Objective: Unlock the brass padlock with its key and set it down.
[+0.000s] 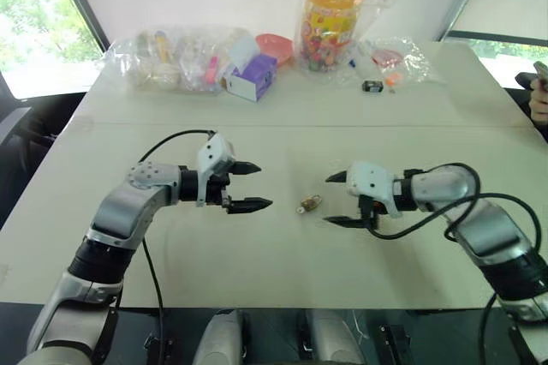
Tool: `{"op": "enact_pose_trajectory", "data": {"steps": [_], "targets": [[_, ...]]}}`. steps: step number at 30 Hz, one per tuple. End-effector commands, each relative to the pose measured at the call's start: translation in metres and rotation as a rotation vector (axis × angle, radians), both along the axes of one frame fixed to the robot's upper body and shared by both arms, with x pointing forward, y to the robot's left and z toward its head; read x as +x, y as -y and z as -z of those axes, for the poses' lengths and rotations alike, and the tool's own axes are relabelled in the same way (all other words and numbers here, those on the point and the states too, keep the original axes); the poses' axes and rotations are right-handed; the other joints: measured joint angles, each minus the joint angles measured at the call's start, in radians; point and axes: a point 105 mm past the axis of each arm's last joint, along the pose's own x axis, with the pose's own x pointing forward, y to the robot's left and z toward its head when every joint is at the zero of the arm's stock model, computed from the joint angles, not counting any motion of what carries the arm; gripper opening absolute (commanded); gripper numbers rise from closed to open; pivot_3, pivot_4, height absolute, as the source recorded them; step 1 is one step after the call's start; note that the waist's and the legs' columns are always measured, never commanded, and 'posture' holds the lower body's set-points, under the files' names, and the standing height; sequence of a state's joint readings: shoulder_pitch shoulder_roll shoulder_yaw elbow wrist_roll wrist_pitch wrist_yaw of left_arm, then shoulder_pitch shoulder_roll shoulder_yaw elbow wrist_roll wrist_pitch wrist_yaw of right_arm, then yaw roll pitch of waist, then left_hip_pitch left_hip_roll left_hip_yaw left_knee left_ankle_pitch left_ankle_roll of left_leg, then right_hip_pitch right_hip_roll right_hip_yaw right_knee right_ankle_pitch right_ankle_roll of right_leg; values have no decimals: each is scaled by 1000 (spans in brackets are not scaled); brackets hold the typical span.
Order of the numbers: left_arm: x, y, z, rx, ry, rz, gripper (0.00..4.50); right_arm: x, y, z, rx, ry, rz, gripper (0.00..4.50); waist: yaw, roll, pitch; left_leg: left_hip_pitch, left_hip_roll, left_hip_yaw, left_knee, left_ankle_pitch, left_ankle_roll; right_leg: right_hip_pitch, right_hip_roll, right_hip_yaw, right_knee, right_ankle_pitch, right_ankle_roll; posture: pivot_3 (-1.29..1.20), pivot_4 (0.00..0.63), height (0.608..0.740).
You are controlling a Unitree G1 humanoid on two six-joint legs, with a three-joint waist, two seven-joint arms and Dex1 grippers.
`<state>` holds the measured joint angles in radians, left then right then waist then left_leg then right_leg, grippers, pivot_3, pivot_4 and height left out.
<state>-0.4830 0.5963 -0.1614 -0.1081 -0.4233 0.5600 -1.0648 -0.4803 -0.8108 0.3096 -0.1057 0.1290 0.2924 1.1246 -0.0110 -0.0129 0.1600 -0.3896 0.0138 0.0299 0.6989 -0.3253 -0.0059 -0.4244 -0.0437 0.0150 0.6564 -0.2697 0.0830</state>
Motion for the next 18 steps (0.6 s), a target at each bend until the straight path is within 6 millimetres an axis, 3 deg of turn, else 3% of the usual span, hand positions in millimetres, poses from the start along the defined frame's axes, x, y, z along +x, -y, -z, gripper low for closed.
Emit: {"op": "enact_pose_trajectory", "data": {"steps": [1, 7, 14, 17, 18], "targets": [[2, 1, -16, -14, 77, -1, 4500, 5, -6, 1, -3, -17, -68, 4438, 1, 0, 0, 0, 0, 0, 0, 0, 0, 0, 0, 0, 0, 0, 0, 0, 150, 735], [0, -1, -19, -22, 92, -31, 4500, 30, -11, 18, 33, -106, -67, 4438, -2, 0, 0, 0, 0, 0, 0, 0, 0, 0, -1, 0, 0, 0, 0, 0, 150, 735], [-1, -4, -18, -16, 102, -49, 4500, 39, -12, 35, 3, -157, -90, 4438, -3, 0, 0, 1, 0, 0, 0, 0, -1, -1, -1, 0, 2, 0, 0, 0, 150, 735], [0, -5, -20, -15, 115, -60, 4500, 38, -12, 44, -22, -188, -108, 3725, -6, 0, 0, 1, 0, 0, 0, 0, -1, 0, -1, 0, 2, 0, 0, 0, 150, 735], [0, -5, -20, -16, 117, -61, 4500, 38, -11, 46, -26, -197, -111, 3209, -7, 0, 0, 1, 0, 0, 0, 0, -1, 0, -1, 0, 3, 0, 0, 0, 150, 735]]}}
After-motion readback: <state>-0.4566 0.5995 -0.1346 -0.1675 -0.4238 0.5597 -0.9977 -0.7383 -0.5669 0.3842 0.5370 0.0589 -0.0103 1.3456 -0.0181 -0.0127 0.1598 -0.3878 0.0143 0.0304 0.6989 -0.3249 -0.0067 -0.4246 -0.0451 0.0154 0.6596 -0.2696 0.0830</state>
